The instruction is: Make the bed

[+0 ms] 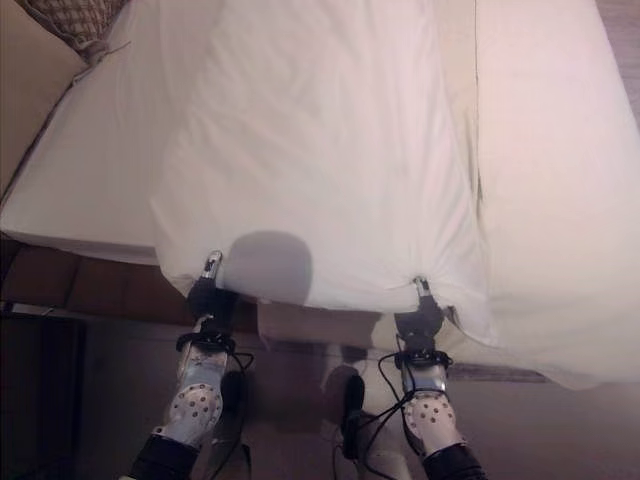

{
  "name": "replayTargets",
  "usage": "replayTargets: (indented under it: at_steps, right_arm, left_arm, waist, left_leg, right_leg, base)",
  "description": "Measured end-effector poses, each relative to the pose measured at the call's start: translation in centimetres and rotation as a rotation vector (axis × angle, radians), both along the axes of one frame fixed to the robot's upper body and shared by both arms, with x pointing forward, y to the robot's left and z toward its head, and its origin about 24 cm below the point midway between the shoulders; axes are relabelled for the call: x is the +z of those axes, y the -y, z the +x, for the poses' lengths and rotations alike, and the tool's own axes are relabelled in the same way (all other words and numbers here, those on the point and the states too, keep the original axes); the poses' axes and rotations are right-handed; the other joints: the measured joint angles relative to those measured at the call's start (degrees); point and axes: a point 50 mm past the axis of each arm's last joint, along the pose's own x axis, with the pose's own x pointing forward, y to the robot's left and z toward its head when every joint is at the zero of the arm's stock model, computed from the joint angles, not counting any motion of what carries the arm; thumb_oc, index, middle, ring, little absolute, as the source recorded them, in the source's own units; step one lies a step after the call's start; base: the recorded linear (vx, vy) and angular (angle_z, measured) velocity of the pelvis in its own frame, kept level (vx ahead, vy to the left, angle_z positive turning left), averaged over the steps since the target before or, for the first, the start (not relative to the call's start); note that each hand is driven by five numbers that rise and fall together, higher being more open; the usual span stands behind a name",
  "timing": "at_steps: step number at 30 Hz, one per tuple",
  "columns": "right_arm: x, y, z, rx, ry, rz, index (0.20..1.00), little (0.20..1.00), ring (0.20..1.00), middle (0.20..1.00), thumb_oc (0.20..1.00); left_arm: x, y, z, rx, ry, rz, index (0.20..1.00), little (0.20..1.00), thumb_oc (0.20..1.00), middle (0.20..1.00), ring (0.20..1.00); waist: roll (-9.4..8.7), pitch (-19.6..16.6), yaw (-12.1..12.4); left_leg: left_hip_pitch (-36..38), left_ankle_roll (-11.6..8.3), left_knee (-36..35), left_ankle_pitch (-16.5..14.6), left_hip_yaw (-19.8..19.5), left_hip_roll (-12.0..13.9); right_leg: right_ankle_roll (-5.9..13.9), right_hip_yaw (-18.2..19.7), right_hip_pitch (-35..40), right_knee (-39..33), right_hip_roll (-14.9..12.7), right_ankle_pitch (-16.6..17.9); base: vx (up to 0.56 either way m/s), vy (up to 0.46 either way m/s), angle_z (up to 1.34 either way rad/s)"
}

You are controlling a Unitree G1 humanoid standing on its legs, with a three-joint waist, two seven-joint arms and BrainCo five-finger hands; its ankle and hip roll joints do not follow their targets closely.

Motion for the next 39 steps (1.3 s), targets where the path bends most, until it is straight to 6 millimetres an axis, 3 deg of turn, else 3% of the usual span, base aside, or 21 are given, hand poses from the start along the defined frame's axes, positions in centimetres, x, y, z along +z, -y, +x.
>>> replayTargets:
  at_steps: [1, 2, 5, 6, 7, 8, 9, 11, 12, 13, 14, 17, 19, 26, 28, 32, 33, 34, 36, 38, 39]
  right_arm:
    - [0.0, -0.2, 0.0, 0.004, 0.000, 0.004, 0.200, 0.200, 0.200, 0.200, 0.200]
    - [0.0, 0.5, 0.0, -0.021, 0.002, 0.002, 0.200, 0.200, 0.200, 0.200, 0.200]
    - [-0.9, 1.7, -0.8, -0.075, -0.028, 0.023, 0.200, 0.200, 0.200, 0.200, 0.200]
    - [-0.8, 1.4, -0.7, -0.068, -0.025, 0.030, 0.200, 0.200, 0.200, 0.200, 0.200]
    - [-1.0, 1.1, -0.6, -0.060, -0.033, 0.018, 0.200, 0.200, 0.200, 0.200, 0.200]
    - [-1.2, 0.9, -0.8, -0.045, -0.043, -0.007, 0.200, 0.200, 0.200, 0.200, 0.200]
    - [-1.3, 0.6, -0.8, -0.036, -0.043, -0.005, 0.200, 0.200, 0.200, 0.200, 0.200]
    - [-1.4, 0.1, -1.0, -0.024, -0.043, -0.005, 0.200, 0.200, 0.200, 0.200, 0.200]
    - [-1.6, -0.1, -1.0, -0.012, -0.050, -0.010, 0.200, 0.200, 0.200, 0.200, 0.200]
    - [-1.5, -0.2, -0.9, -0.007, -0.050, -0.011, 0.200, 0.200, 0.200, 0.200, 0.200]
    - [-1.6, -0.5, -0.8, 0.014, -0.056, -0.020, 0.200, 0.200, 0.200, 0.200, 0.200]
    - [-1.9, -0.4, -0.9, 0.015, -0.058, -0.034, 0.200, 0.200, 0.200, 0.200, 0.200]
    - [-2.0, -0.5, -1.0, 0.020, -0.055, -0.045, 0.200, 0.200, 0.200, 0.200, 0.200]
    - [-2.7, 0.3, -1.2, 0.013, -0.087, -0.089, 0.200, 0.200, 0.200, 0.200, 0.200]
    - [-3.1, 0.6, -1.3, 0.003, -0.106, -0.094, 0.200, 0.200, 0.200, 0.200, 0.200]
    - [-2.8, 0.7, -0.7, 0.002, -0.101, -0.104, 0.200, 0.200, 0.200, 0.200, 0.200]
    - [-2.7, 0.5, -0.2, 0.001, -0.101, -0.109, 0.200, 0.200, 0.200, 0.200, 0.200]
    - [-2.6, 0.4, 0.0, 0.002, -0.101, -0.111, 0.200, 0.200, 0.200, 0.200, 0.200]
    - [-2.5, 0.7, 0.0, -0.004, -0.103, -0.132, 0.200, 0.200, 0.200, 0.200, 0.200]
    - [-2.4, 0.8, 0.1, -0.011, -0.102, -0.141, 0.200, 0.200, 0.200, 0.200, 0.200]
    - [-2.3, 1.0, 0.2, -0.029, -0.104, -0.133, 0.200, 0.200, 0.200, 0.200, 0.200]
  left_arm:
    - [0.2, 0.1, 0.1, -0.004, 0.010, 0.003, 0.200, 0.200, 0.200, 0.200, 0.200]
    - [0.4, 0.6, 0.5, -0.028, 0.012, 0.024, 0.200, 0.200, 0.200, 0.200, 0.200]
    - [0.4, 1.9, 0.8, -0.079, 0.011, 0.039, 0.200, 0.200, 0.200, 0.200, 0.200]
    - [0.0, 1.6, 0.6, -0.072, -0.002, 0.042, 0.200, 0.200, 0.200, 0.200, 0.200]
    - [-0.3, 1.2, 0.4, -0.065, -0.012, 0.057, 0.200, 0.200, 0.200, 0.200, 0.200]
    - [-0.7, 0.6, 0.2, -0.052, -0.021, 0.062, 0.200, 0.200, 0.200, 0.200, 0.200]
    - [-0.7, 0.2, 0.3, -0.046, -0.017, 0.074, 0.200, 0.200, 0.200, 0.200, 0.200]
    - [-0.5, -0.2, 0.3, -0.037, -0.012, 0.081, 0.200, 0.200, 0.200, 0.200, 0.200]
    - [-0.7, -0.6, 0.2, -0.026, -0.021, 0.078, 0.200, 0.200, 0.200, 0.200, 0.200]
    - [-1.0, -0.6, 0.0, -0.022, -0.029, 0.073, 0.200, 0.200, 0.200, 0.200, 0.200]
    - [-1.6, -1.1, -0.4, -0.002, -0.049, 0.064, 0.200, 0.200, 0.200, 0.200, 0.200]
    - [-2.7, -1.2, -1.1, -0.003, -0.092, 0.069, 0.200, 0.200, 0.200, 0.200, 0.200]
    - [-2.6, -1.2, -1.3, -0.001, -0.085, 0.090, 0.200, 0.200, 0.200, 0.200, 0.200]
    - [-2.3, -0.5, -1.1, -0.011, -0.075, 0.066, 0.200, 0.200, 0.200, 0.200, 0.200]
    - [-2.0, 0.1, -0.9, -0.024, -0.068, 0.062, 0.200, 0.200, 0.200, 0.200, 0.200]
    - [-1.5, 0.2, -0.6, -0.010, -0.060, 0.046, 0.200, 0.200, 0.200, 0.200, 0.200]
    - [-1.4, -0.1, -0.4, -0.001, -0.060, 0.053, 0.200, 0.200, 0.200, 0.200, 0.200]
    - [-1.1, -0.2, -0.3, 0.003, -0.051, 0.058, 0.200, 0.200, 0.200, 0.200, 0.200]
    - [-1.4, -0.1, -0.3, 0.008, -0.069, 0.048, 0.200, 0.200, 0.200, 0.200, 0.200]
    - [-1.4, 0.2, -0.2, 0.009, -0.071, 0.037, 0.200, 0.200, 0.200, 0.200, 0.200]
    - [-1.2, 0.6, -0.1, -0.002, -0.065, 0.030, 0.200, 0.200, 0.200, 0.200, 0.200]
  waist:
    - [0.46, 0.0, 0.0]
    - [1.02, 0.2, -1.5]
    - [0.57, 0.0, -3.0]
    - [0.77, -0.1, -1.6]
    - [0.74, -0.2, -0.8]
    - [0.77, -0.5, 0.2]
    - [0.50, -0.7, -0.2]
    - [-0.11, -1.0, -0.3]
    - [-0.29, -1.0, -0.4]
    - [-0.27, -1.0, -0.7]
    - [-0.38, -1.0, -1.7]
    - [-1.04, -1.1, -2.9]
    - [-0.76, -1.2, -2.9]
    - [1.03, -0.5, -3.0]
    - [1.13, -0.5, -2.7]
    - [1.35, -0.4, -1.6]
    - [0.01, 0.1, -1.5]
    - [-1.22, 0.2, -1.2]
    - [-1.04, 0.2, -1.7]
    - [-0.61, 0.1, -2.2]
    - [-0.32, 0.0, -3.3]
  left_leg:
    - [0.1, 0.39, 2.0, 0.7, 0.1, -1.1]
    - [-1.9, -1.90, 7.2, -1.6, 4.3, -2.9]
    - [-3.0, 2.14, 10.1, -2.4, 6.8, -8.2]
    - [-2.9, 4.30, 11.4, -3.9, 9.1, -9.4]
    - [-2.8, 5.94, 12.5, -5.4, 12.1, -9.6]
    - [-3.2, 6.69, 13.7, -6.2, 13.9, -10.0]
    - [-3.5, 7.17, 14.0, -6.4, 13.9, -10.9]
    - [-4.7, 8.17, 14.2, -6.4, 14.1, -12.4]
    - [-4.7, 8.90, 13.4, -6.1, 14.5, -12.7]
    - [-4.6, 9.28, 12.9, -6.0, 14.9, -13.0]
    - [-3.4, 9.36, 10.3, -4.7, 15.0, -11.9]
    - [0.3, 9.40, 5.8, -3.5, 15.7, -13.3]
    - [1.2, 9.18, 4.8, -3.4, 15.3, -14.1]
    - [0.3, 8.43, 5.8, -3.0, 13.7, -13.9]
    - [-1.4, 7.13, 9.4, -2.4, 12.1, -14.7]
    - [-3.0, 5.38, 10.5, -1.3, 9.8, -14.4]
    - [-5.1, 2.94, 12.2, -0.8, 6.5, -14.8]
    - [-5.6, 4.85, 11.7, -2.1, 5.0, -14.2]
    - [-5.6, 3.00, 10.1, -3.7, 0.8, -6.5]
    - [-3.4, 2.17, 5.0, -4.0, 3.1, 0.2]
    - [-2.3, 1.71, 1.7, -4.3, 7.2, 3.9]
  right_leg:
    - [0.77, 0.5, 0.0, 0.6, 0.0, 0.0]
    - [3.06, -0.2, 0.0, 1.5, -2.6, -0.3]
    - [7.69, 2.6, 1.1, -0.4, -8.1, 1.2]
    - [8.97, 2.0, 2.6, -3.5, -10.5, 3.3]
    - [8.19, -2.3, 3.7, -7.7, -13.1, 6.6]
    - [6.18, -4.5, 5.4, -11.6, -13.6, 7.6]
    - [6.55, -3.0, 6.5, -13.1, -13.2, 8.6]
    - [8.59, -0.7, 6.7, -14.8, -12.2, 10.2]
    - [11.13, 2.3, 5.6, -13.4, -9.8, 8.9]
    - [11.52, 2.5, 4.8, -12.0, -8.4, 7.8]
    - [11.35, 4.4, 1.7, -5.5, -4.3, 2.8]
    - [5.42, 6.4, 1.4, -1.3, 2.1, -1.6]
    - [2.85, 7.3, 2.5, -2.6, 2.5, -0.7]
    - [2.76, 6.6, 3.0, -2.8, 2.1, -0.8]
    - [3.22, 5.5, 3.0, -1.5, 1.2, -1.6]
    - [1.16, 6.2, 0.6, 1.3, 0.5, -3.0]
    - [0.12, 7.0, -0.3, 1.4, -1.2, -2.2]
    - [0.03, 7.8, -0.8, 0.9, -1.7, -1.3]
    - [-0.17, 7.2, -0.7, 0.0, -1.5, -0.5]
    - [-0.39, 5.3, -0.7, 0.2, -1.3, -0.4]
    - [0.10, 3.8, -0.7, -0.1, -1.6, -0.2]
  base:
    - [0.06, 0.707, -0.01]
    - [0.06, 0.423, 0.34]
    - [0.06, 0.667, 0.46]
    - [0.01, 0.576, -0.46]
    - [0.02, 0.712, -0.88]
    - [-0.01, 0.502, -0.80]
    - [0.02, 0.388, -0.45]
    - [0.01, 0.335, -0.13]
    - [-0.03, 0.178, -0.21]
    - [-0.02, 0.301, -0.27]
    - [0.01, 0.145, -0.21]
    - [0.02, 0.081, -0.10]
    - [0.01, 0.019, -0.11]
    - [-0.06, -0.132, 0.13]
    - [-0.08, -0.055, 0.42]
    - [-0.04, 0.032, 0.04]
    - [-0.02, 0.078, -0.09]
    - [-0.02, 0.178, -0.04]
    - [-0.01, 0.257, -0.04]
    - [-0.01, 0.335, 0.08]
    - [-0.03, 0.236, 0.26]
